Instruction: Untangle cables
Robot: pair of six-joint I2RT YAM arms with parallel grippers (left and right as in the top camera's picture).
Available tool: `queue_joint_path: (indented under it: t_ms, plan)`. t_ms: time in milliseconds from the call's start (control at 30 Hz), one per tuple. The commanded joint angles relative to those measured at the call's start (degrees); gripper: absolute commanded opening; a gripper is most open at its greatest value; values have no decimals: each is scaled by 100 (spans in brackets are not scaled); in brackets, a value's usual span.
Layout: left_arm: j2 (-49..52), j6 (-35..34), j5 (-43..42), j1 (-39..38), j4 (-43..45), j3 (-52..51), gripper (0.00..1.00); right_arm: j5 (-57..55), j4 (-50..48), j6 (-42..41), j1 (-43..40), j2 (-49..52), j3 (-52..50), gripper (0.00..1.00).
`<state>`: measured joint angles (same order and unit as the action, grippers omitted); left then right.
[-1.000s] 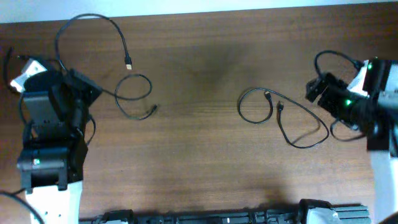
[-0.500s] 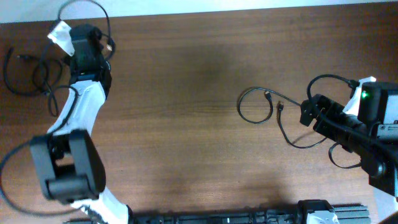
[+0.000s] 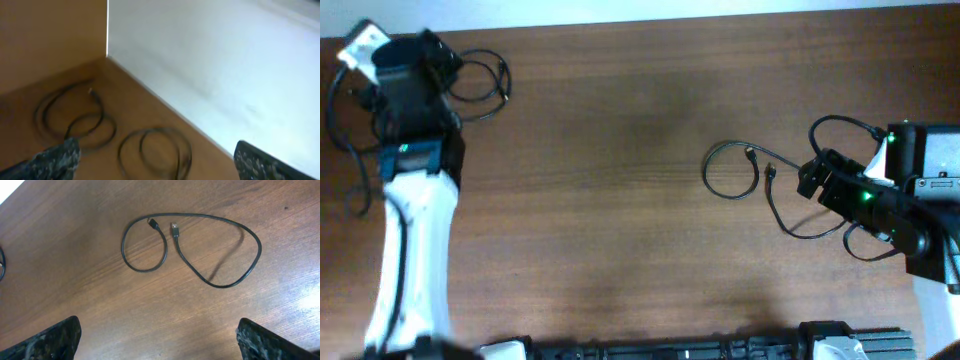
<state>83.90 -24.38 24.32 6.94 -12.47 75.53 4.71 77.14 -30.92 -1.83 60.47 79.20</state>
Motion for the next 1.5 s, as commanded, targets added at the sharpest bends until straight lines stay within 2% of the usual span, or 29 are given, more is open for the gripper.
queue_joint_path:
  t_ms: [0, 33, 133, 233, 333, 367, 467, 533, 567, 600, 667, 800, 833, 900, 967, 1000, 1033, 1100, 1133, 1200, 1267, 1300, 1367, 1433, 1467]
  plan:
    - [-1163, -96, -1460, 35, -1432, -15, 99, -356, 24, -133, 42, -496, 42, 98]
    - [-1534, -105, -1998, 35, -1893, -15, 99, -481, 28, -133, 42, -710, 42, 98]
    - [-2201, -103, -2830, 35, -2916, -17, 99, -1043, 28, -210, 42, -1320, 42, 98]
    - [-2736, 221, -3381, 31, -3713, -131, 99, -1143, 28, -776, 42, -1423, 20, 98]
    - [-3783, 372, -3637, 31, -3832, -708, 99, -916, 7, -2531, 42, -1093, -525, 98]
    - [-4061, 369, -3661, 31, -3906, -898, 99, -791, -37, -2702, 42, -979, -647, 98]
    - [-4444, 369, -3661, 31, -4179, -1207, 99, -271, -686, -2721, 42, 166, -966, 99]
    - [-4439, 369, -3659, 31, -4253, -1207, 99, 127, -1054, -2610, 44, 1274, -966, 99]
    - [-4439, 369, -3657, 31, -4251, -1207, 99, 636, -1357, -2393, 44, 1928, -966, 85]
    - [-4439, 369, -3659, 31, -4251, -1207, 99, 1263, -1786, -1943, 57, 2411, -966, 85]
    - [-4439, 369, -3657, 31, -4249, -1207, 99, 2253, -2800, -1604, 275, 3440, -966, 85]
    - [-4437, 369, -3657, 31, -4251, -1207, 99, 2164, -4522, -1908, 723, 4800, -966, 84]
    - [-4437, 369, -3657, 31, -4249, -1207, 99, 2094, -4951, -1908, 793, 5080, -966, 79]
    - [-4437, 369, -3654, 31, -4249, -1207, 99, 1657, -5219, -1906, 901, 5292, -966, 76]
    - [-4428, 369, -3654, 31, -4249, -1207, 99, 820, -5353, -1904, 1032, 5316, -966, 64]
    - [-4426, 367, -3654, 31, -4247, -1207, 99, 133, -5495, -1880, 1158, 5318, -966, 35]
    - [-4426, 367, -3654, 31, -4247, -1207, 99, -175, -5554, -1711, 1274, 5318, -966, 20]
    - [-4426, 367, -3657, 31, -4249, -1207, 99, -96, -5764, -796, 1569, 5316, -966, 4]
    - [-4426, 367, -3654, 31, -4238, -1207, 99, 138, -5794, -55, 1902, 5316, -966, 4]
    - [-4422, 367, -3654, 31, -4227, -1207, 99, 817, -5523, 850, 2559, 5311, -955, 4]
    - [-4422, 367, -3654, 31, -4227, -1207, 99, 966, -4911, 1311, 3237, 5261, -850, 4]
    - [-4422, 367, -3654, 31, -4225, -1207, 99, 688, -4787, 1060, 3425, 5176, -815, 13]
    - [-4422, 367, -3654, 31, -4232, -1207, 99, 203, -4708, 411, 3191, 4986, -658, 57]
    - [-4422, 367, -3652, 31, -4227, -1207, 99, 177, -4769, 332, 2568, 4937, -269, 93]
    - [-4422, 367, -3652, 31, -4227, -1207, 99, -160, -4885, -225, 2262, 4937, -249, 98]
